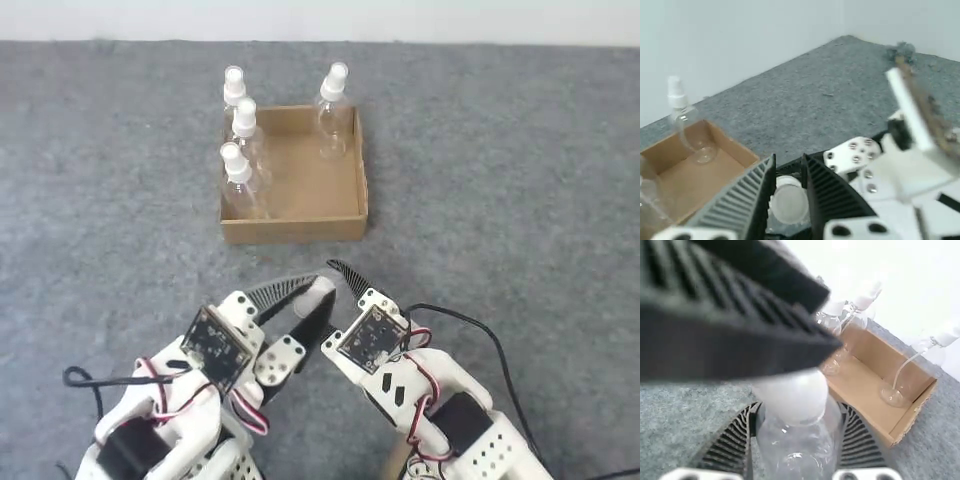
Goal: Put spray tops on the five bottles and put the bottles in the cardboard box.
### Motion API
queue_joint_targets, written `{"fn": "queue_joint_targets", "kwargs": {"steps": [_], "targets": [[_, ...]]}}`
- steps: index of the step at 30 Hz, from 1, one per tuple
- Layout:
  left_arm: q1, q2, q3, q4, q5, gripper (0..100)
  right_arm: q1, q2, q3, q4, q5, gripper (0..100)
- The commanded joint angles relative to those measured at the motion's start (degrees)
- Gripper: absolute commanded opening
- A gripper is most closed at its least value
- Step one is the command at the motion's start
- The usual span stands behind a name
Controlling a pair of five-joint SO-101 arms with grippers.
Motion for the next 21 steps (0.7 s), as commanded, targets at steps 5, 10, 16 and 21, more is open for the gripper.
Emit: {"fn": "queue_joint_targets", "kwargs": {"steps": [5,10,16,21], "targets": [[-8.0,-0.9,-3.6,-1.0,-0.3,8,0.9,-1.4,1.4,-1.5,0.0,3.7],[-8.3,-1.0,-5.6,-0.4,-0.1,8,0.9,-1.4,1.4,-1.5,0.0,3.7],[-8.3,-1.0,-9.3,0.5,0.0,8,0.9,-1.4,1.4,-1.4,0.0,3.7],[-8.6,-1.0,-10.3,0.7,0.0,8,1.0,-1.4,1.4,-1.4,0.0,3.7]]}}
